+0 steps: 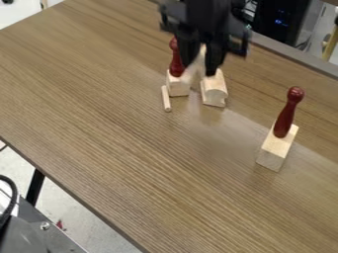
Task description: Put the stick in the
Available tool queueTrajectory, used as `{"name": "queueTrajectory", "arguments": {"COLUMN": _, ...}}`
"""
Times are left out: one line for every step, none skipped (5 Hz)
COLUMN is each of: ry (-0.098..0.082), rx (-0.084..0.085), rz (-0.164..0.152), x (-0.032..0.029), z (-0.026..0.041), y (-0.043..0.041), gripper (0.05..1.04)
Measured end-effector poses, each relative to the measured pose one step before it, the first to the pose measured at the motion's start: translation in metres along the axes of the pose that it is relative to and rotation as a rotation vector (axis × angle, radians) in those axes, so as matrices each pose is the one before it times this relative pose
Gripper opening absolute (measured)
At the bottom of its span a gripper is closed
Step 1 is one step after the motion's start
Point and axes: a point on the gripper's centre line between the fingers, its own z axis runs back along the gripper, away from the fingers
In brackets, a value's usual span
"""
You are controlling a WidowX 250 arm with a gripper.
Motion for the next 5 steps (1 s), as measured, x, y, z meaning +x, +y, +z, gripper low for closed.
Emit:
{"name": "queueTrajectory", "arguments": {"ry": 0.0653, "rx": 0.0295, "rz": -0.0089, "x": 0.00208, "z": -0.02737, "y": -0.01151, "gripper": 0.366}}
{"name": "queueTrajectory", "arguments": {"ry": 0.0511, "rx": 0.0201, "rz": -0.0211, "x": -0.00367, "z": -0.02273, "y": -0.00595, "gripper": 0.366}}
{"name": "queueTrajectory", "arguments": {"ry": 0.0247, "rx": 0.0101, "rz": -0.0236, "x": -0.00667, "z": -0.01403, "y": -0.00643, "gripper": 0.366}}
{"name": "queueTrajectory", "arguments": {"ry": 0.0344, "rx": 0.0022, "rz": -0.0123, "x": -0.01029, "z": -0.01265, "y": -0.00477, "gripper": 0.366}}
{"name": "queueTrajectory", "arguments": {"ry": 0.004, "rx": -0.0074, "rz": 0.0176, "x": -0.00073, "z": -0.00119, "y": -0.00126, "gripper": 0.366}}
